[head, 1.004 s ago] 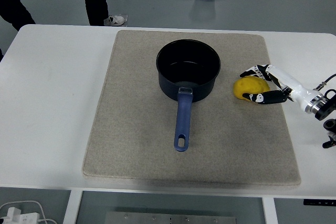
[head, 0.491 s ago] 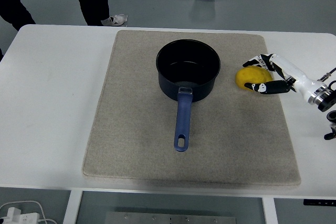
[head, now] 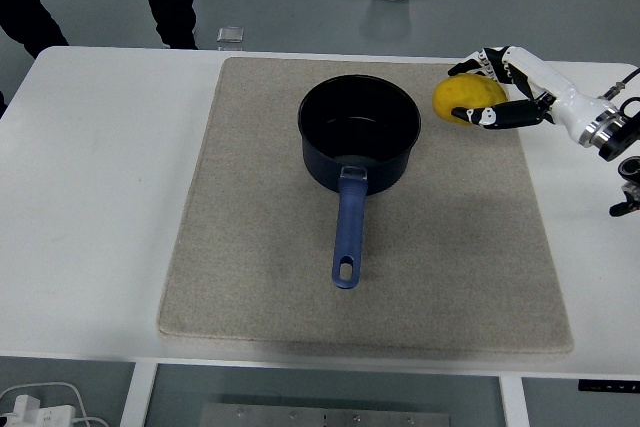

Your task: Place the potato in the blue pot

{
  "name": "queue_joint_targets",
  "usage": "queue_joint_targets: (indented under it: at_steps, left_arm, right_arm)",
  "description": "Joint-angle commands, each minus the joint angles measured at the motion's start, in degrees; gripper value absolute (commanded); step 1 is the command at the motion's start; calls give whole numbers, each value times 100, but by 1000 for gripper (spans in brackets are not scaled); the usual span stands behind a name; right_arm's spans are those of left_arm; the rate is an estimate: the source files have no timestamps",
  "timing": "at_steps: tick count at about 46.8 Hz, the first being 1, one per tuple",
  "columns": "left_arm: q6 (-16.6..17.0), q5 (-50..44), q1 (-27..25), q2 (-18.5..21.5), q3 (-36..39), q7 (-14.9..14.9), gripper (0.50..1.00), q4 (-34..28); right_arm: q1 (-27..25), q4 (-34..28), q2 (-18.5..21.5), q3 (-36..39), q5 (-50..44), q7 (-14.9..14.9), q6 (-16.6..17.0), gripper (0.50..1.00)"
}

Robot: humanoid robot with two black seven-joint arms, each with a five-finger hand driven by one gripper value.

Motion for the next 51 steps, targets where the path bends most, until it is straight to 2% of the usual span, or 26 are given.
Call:
queue_joint_targets:
  at_steps: [1, 11, 23, 41, 51]
  left_arm:
    - [-6, -1, -1, 0, 0, 0, 996, -16]
    - [-6, -1, -1, 0, 0, 0, 996, -25]
    - [-6, -1, -1, 0, 0, 0, 996, -25]
    - [-6, -1, -1, 0, 0, 0, 996, -34]
    - [-6, -1, -1, 0, 0, 0, 996, -25]
  right_arm:
    - [172, -42, 83, -142, 77, 1, 0, 500]
    - [577, -200, 391, -564, 367, -8, 0, 500]
    - [928, -534, 979, -934, 648, 1, 0, 500]
    - [1122, -1404, 2175, -1329, 903, 1, 9, 500]
    - [1052, -1554, 2421, -1321, 903, 1, 0, 500]
